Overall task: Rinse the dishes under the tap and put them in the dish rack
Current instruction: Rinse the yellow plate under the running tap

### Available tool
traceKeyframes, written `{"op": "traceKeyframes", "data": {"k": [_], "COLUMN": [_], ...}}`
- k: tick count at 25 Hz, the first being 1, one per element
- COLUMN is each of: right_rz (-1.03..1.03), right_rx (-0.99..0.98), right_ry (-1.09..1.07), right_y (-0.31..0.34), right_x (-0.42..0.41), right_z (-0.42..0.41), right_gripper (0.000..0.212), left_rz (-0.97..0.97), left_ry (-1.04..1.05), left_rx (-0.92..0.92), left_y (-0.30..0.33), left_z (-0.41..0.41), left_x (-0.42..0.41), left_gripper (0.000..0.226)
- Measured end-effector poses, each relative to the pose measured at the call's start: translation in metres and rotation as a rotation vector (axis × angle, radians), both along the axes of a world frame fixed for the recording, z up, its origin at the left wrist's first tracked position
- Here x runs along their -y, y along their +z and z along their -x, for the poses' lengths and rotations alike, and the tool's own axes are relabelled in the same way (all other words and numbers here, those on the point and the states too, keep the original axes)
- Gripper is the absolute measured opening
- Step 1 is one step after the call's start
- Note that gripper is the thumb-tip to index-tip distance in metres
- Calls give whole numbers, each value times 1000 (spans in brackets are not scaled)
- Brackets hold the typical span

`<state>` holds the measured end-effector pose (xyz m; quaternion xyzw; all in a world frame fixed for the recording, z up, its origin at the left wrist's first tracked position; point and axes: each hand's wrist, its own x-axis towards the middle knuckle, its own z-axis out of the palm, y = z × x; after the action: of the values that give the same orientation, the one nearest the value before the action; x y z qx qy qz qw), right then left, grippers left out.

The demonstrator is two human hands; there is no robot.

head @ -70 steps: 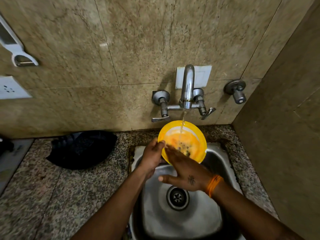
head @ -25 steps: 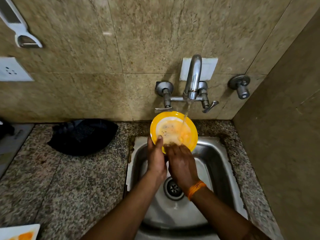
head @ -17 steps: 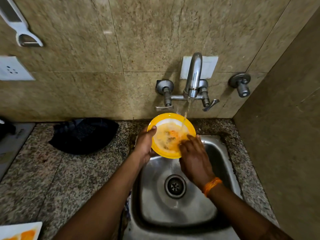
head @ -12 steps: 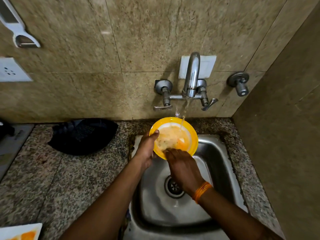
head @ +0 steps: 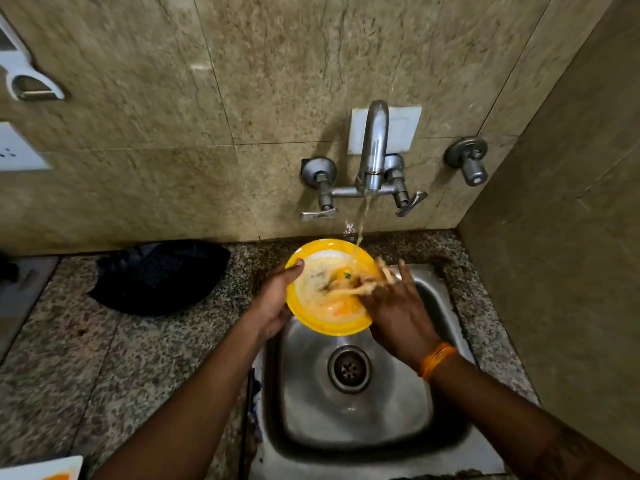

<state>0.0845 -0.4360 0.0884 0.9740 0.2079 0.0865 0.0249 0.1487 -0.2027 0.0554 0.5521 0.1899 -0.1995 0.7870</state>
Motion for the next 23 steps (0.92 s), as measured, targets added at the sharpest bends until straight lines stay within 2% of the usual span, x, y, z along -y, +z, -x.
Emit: {"op": "traceKeyframes", "data": {"k": [2,4,6,8,10,11,13,15,19,21,23], "right_rz": [44,36,0,-41,-117,-161,-222,-210,-202,-331,-524], "right_rx": [-32,3,76,106,117,149,181,155,124,92,35], "right_ry": [-27,-58,-93,-164,-185,-127,83,210,237,249,201], "right_y": [0,-5,-6,-3,0,-3,-8,-7,-4,-9,-15], "right_x": [-5,-18,-32,-49,-62,-61,-45,-21,-1,-3,-7], "right_z": [-5,0,8,12,15,17,18,17,10,17,28], "right_gripper": [52,50,39,38,46,46,45,42,23,15,17], "left_rz": [51,130,110,77,110,151,248,277,290,268,262], "left_ry": [21,200,336,361,392,426,356,191,14,17,39], "left_rx": [-25,24,161,284,291,228,62,-17,-68,-93,-45], "left_y": [3,2,1,2,3,6,10,11,10,8,4], "left_z": [2,10,21,36,41,38,29,24,19,17,13], "left_x": [8,23,40,57,62,56,35,11,1,2,2], "left_gripper": [57,67,66,68,62,53,41,46,54,56,62]}}
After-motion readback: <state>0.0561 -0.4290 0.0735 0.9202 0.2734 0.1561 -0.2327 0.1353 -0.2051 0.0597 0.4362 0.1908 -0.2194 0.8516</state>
